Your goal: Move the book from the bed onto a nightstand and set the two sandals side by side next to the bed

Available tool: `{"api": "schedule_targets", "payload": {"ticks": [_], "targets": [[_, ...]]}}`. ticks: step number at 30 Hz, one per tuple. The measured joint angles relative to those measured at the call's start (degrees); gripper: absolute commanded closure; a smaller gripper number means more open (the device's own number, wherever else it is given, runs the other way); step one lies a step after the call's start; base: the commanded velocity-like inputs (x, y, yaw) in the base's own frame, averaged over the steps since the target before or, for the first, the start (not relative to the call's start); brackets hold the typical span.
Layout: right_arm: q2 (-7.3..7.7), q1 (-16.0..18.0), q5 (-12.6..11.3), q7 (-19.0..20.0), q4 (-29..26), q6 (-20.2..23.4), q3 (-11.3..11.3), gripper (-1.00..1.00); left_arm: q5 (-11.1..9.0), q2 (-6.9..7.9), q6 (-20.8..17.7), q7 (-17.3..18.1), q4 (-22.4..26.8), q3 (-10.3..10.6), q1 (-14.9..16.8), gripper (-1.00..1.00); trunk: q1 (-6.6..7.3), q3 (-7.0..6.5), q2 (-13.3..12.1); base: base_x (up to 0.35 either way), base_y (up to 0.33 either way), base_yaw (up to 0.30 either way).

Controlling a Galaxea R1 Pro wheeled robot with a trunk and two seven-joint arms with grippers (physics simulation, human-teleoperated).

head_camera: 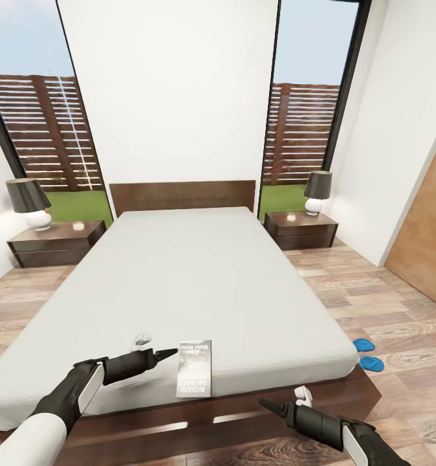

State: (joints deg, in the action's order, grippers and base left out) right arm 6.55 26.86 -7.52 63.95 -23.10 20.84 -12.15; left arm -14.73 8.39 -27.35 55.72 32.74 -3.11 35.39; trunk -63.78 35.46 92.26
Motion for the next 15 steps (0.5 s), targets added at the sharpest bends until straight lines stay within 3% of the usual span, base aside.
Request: {"api": "schedule_targets", "payload": {"ticks": [6,10,15], "targets": [[0.05,0.0,0.0,0.0,0.3,-0.1,0.0,-1.00,-0.3,-0.21,-0.1,5.6,0.4,0.0,0.0,-1.00,0.00,0.00,0.0,0.000,0.000,0.000],[-0.01,0.0,-0.1,0.0,0.4,-0.1,0.1,-1.00,-1.9,-1.13,-3.7,12.2,0.9,-0.4,0.0,-1.00,0.00,0.00,0.0,0.000,0.000,0.000],[-0.03,0.0,-0.1,-0.1,0.5,-0.1,0.1,-1.00,-2.8,-0.67,-4.4,14.1,1.1,-0.7,0.0,-1.00,0.00,0.00,0.0,0.000,0.000,0.000]]}}
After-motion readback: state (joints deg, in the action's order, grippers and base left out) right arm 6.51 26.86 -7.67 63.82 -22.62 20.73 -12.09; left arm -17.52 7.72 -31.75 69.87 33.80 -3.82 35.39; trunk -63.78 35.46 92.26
